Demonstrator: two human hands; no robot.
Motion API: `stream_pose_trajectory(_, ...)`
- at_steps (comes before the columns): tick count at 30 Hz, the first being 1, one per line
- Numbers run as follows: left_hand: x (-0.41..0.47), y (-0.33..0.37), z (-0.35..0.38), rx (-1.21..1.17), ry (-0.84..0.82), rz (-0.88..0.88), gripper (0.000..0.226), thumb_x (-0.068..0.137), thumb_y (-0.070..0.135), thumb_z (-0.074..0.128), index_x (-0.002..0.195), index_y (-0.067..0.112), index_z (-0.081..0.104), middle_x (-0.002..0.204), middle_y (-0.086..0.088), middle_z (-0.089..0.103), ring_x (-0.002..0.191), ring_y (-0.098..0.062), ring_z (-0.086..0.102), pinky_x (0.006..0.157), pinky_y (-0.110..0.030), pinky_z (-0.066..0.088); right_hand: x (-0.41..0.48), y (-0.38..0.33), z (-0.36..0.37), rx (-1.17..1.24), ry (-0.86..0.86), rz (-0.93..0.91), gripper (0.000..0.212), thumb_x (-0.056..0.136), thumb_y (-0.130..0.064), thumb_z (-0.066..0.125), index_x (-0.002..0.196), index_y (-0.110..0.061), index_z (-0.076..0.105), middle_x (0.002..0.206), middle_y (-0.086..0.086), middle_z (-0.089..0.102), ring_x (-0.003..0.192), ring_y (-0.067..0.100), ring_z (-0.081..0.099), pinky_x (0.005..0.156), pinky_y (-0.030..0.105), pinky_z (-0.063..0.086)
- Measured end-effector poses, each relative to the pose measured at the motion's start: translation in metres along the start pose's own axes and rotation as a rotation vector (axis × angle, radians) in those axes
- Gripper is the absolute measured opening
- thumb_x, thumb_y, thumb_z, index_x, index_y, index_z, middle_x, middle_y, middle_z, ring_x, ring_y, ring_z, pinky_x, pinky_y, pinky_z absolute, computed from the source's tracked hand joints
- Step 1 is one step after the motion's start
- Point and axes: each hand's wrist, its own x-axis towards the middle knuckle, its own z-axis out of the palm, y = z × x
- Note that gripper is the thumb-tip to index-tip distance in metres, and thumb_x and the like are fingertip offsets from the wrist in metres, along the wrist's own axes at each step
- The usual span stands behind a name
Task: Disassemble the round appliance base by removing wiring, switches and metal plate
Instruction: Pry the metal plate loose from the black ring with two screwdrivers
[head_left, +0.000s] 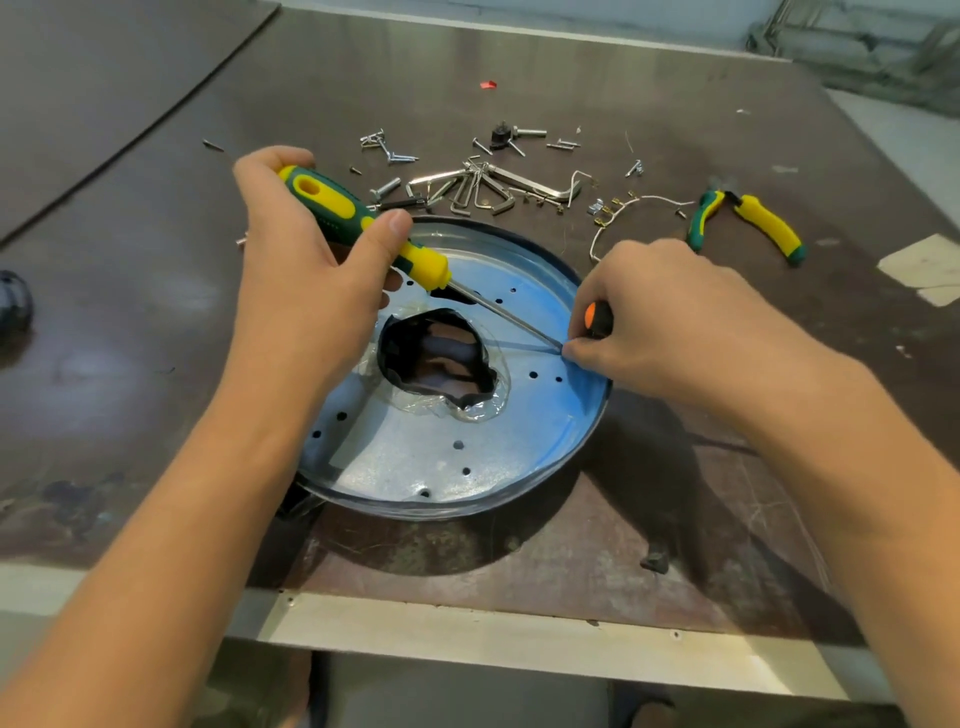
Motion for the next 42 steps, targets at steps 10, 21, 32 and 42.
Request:
stream_pose_trajectory(10,0.005,-0.006,0.001,-0.018,0.003,-0.028,0.044,0.096,0.028,0.066,0.123,0.026,0.030,0.096,0.002,0.058,0.074,-0.016,0.072,0.068,-0.035,0.062,-0.005,-0.003,-0.007,-0.217,0.022,-0.205,0.012,0.093,-0.032,0.060,0.093,-0.022,0.067,0.087,0.003,0.065,0.083,0.033,0.064,0.062,0.034,0.041)
stream_pose_trajectory(21,0.006,-0.006,0.000,-0.175,-0.004,-0.016,0.043,0.097,0.020,0.065,0.126,0.022,0.033,0.103,-0.008,0.051,0.077,-0.023,0.074,0.070,-0.036,0.064,0.010,0.054,-0.025,0.291,0.065,-0.017,0.019,0.087,-0.022,0.065,0.070,-0.018,0.070,0.055,-0.004,0.059,0.050,0.008,0.047,0.052,0.027,0.044)
stream_pose_trajectory(32,0.007,-0.005,-0.002,-0.290,0.043,-0.026,0.043,0.098,0.018,0.064,0.130,0.019,0.036,0.107,-0.011,0.052,0.081,-0.024,0.075,0.070,-0.031,0.061,0.025,0.042,0.030,0.525,0.137,0.113,0.036,0.094,-0.057,0.062,0.099,-0.025,0.077,0.072,-0.005,0.068,0.063,0.009,0.062,0.058,0.035,0.053)
stream_pose_trajectory(42,0.007,0.008,-0.020,-0.347,0.065,0.048,0.042,0.097,0.013,0.064,0.128,0.018,0.037,0.103,-0.005,0.054,0.079,-0.022,0.076,0.071,-0.034,0.062,0.015,0.020,0.012,0.429,-0.204,0.178,0.020,0.094,-0.012,0.058,0.111,-0.016,0.068,0.072,0.007,0.069,0.044,0.013,0.063,0.038,0.022,0.046)
